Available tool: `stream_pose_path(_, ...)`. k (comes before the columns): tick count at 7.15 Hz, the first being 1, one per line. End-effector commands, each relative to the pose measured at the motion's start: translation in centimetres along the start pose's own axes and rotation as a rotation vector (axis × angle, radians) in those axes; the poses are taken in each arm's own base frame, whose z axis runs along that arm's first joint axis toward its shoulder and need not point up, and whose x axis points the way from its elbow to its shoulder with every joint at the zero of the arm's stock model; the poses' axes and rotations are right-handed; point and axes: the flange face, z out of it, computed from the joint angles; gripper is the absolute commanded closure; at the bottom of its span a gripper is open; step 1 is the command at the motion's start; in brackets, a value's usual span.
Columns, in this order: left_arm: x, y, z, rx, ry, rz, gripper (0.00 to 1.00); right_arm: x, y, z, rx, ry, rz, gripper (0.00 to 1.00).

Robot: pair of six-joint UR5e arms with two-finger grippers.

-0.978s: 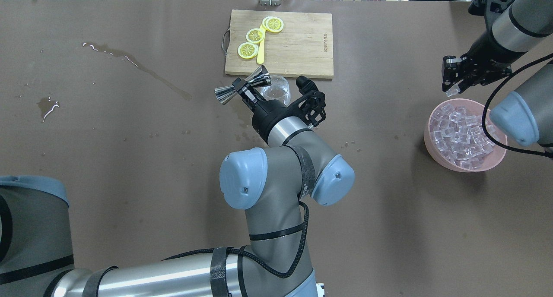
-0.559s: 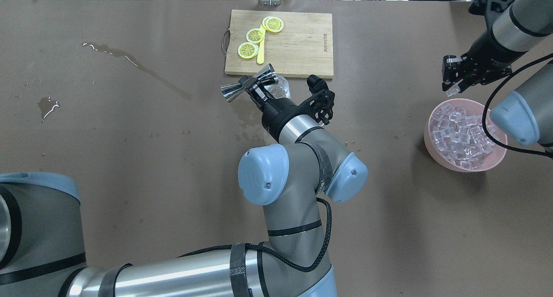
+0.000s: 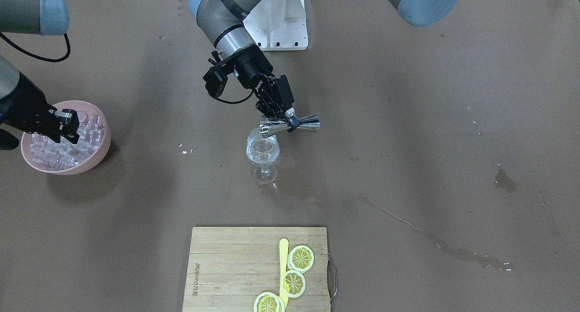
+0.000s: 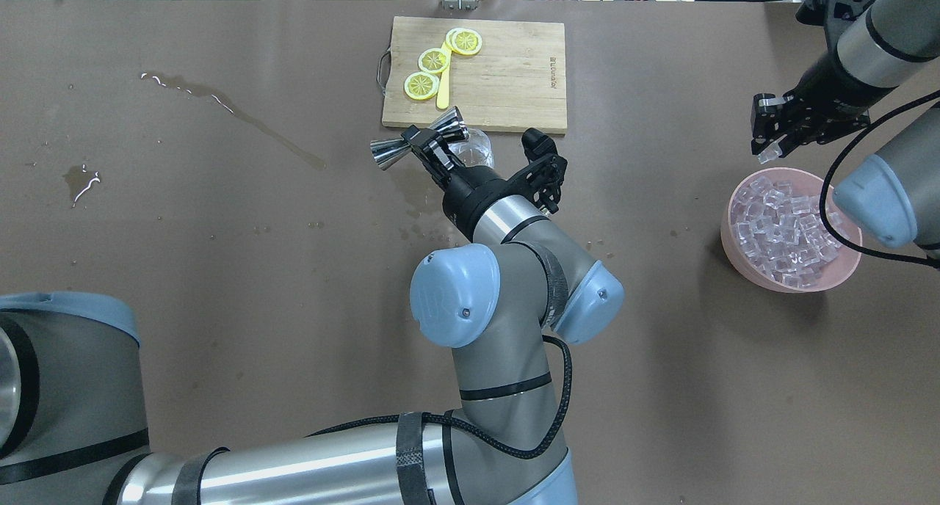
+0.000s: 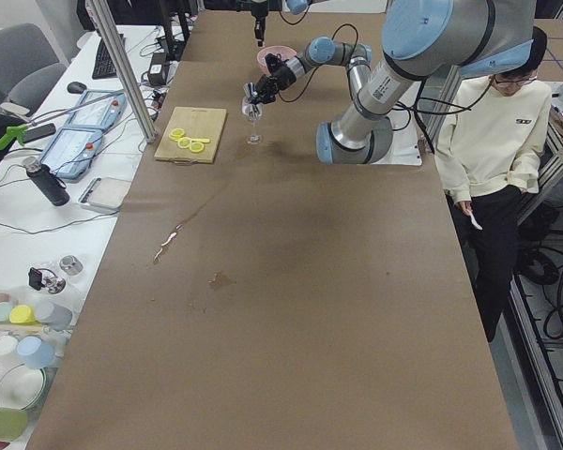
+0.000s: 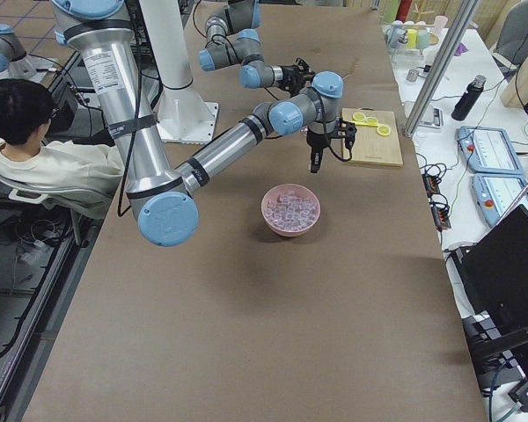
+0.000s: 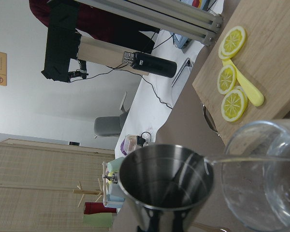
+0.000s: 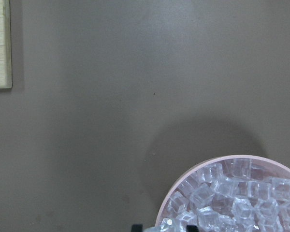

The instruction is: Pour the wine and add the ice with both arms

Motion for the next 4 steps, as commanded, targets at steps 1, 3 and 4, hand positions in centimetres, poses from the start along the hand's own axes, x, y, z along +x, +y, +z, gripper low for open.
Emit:
stream_pose_path(1, 0.1, 0.14, 0.39, -0.004, -0.027, 0.027, 1.0, -0.03, 0.0, -0.03, 0.0, 0.0, 0.0, 0.73)
stream_pose_path(3, 0.1, 0.27, 0.66, -0.007, -0.04, 0.04, 1.0, -0.15, 0.01, -0.02, 0.001, 0.0, -0.002, 0.73)
stream_pose_path(4, 0.03, 0.23, 0.73, -0.007, -0.041, 0.038, 1.0, -0.85, -0.16, -0.53, 0.008, -0.005, -0.007, 0.73)
